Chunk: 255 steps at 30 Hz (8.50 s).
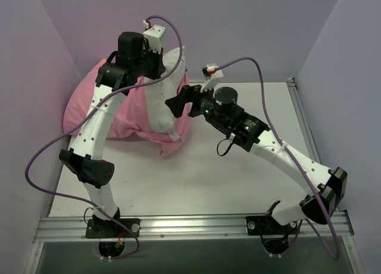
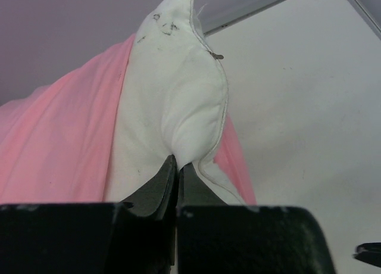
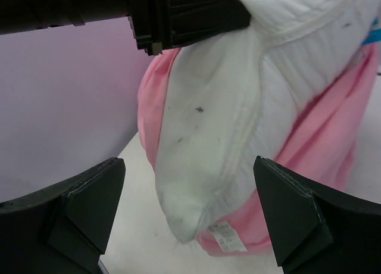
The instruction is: Remove the pillowcase from the pillow
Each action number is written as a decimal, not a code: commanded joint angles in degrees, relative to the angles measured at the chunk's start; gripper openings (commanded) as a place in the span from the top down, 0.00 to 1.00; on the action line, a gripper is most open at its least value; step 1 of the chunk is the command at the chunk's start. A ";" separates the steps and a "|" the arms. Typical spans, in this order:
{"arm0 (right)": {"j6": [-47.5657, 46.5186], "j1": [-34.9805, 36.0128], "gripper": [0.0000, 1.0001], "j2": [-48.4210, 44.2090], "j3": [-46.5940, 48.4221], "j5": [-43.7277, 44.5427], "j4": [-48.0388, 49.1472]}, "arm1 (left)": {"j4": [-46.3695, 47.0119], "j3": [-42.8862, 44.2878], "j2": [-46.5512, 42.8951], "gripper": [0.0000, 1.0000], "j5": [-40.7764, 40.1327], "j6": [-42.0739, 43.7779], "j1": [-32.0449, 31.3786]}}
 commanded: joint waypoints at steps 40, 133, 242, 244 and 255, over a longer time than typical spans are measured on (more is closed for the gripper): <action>-6.34 -1.13 0.67 22.44 4.82 -4.41 0.75 | 3.64 7.64 -0.07 0.98 4.91 0.47 -1.61; -2.66 -32.68 0.00 17.87 -7.49 -34.75 -0.68 | 2.23 -48.68 -2.70 0.14 28.91 28.67 51.30; 1.57 -22.49 0.99 22.54 -5.56 -33.25 5.67 | -3.83 -23.55 4.68 0.44 14.67 26.57 -0.37; 1.40 -22.23 1.00 21.74 -5.47 -32.73 5.41 | -2.87 -23.55 5.12 0.65 13.63 25.78 -0.55; -4.14 -16.96 1.00 11.47 -10.22 -30.89 -0.12 | 5.92 -15.84 6.78 0.98 2.38 11.03 3.31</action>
